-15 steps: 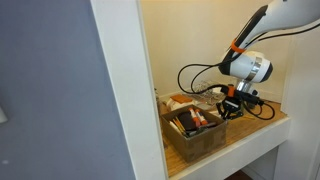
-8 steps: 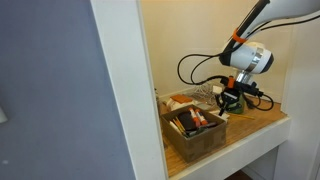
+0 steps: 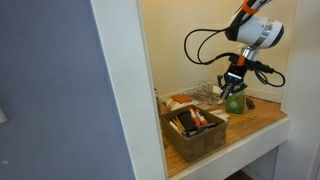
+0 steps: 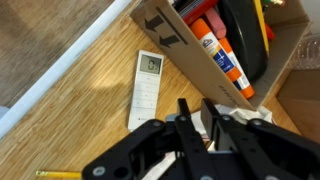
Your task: Press a button on the white remote controller on the worktop
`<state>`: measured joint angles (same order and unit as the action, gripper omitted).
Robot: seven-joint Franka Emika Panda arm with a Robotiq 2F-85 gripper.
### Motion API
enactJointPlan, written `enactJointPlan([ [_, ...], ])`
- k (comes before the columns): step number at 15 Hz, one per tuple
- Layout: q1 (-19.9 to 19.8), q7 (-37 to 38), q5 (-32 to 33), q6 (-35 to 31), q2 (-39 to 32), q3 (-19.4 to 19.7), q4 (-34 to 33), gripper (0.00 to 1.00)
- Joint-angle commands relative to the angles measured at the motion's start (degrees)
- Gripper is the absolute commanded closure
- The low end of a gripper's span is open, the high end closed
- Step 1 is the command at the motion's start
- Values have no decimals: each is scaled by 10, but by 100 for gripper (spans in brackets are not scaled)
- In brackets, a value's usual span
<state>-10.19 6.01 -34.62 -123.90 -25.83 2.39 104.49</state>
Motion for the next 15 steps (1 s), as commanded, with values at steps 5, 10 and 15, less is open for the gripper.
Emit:
enactJointPlan([
  [5,17,-107,119,9,124,4,61,21],
  [10,48,-145,210,-24,198,-3,108,0],
  [15,83,-80,318,-73,262,-10,177,0],
])
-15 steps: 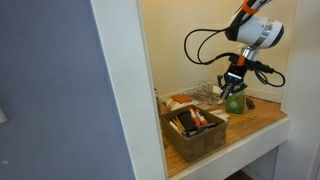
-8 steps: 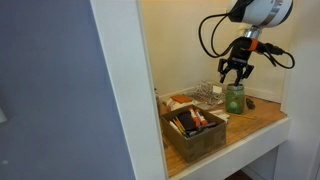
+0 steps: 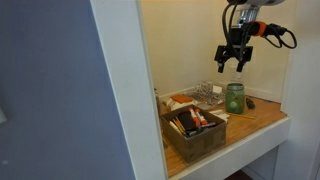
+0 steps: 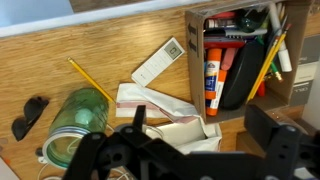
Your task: Press a button on the white remote controller on the worktop
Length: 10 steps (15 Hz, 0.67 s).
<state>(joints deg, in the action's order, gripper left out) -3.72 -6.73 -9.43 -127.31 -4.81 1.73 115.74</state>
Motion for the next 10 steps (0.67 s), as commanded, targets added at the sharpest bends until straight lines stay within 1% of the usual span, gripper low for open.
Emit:
enactJointPlan([
  [1,28,121,122,-63,63,-4,87,0],
  [2,15,46,58,-24,24,-1,31,0],
  [3,19,62,69,-30,30,-2,42,0],
  [10,16,56,68,-29,26,0,38,0],
])
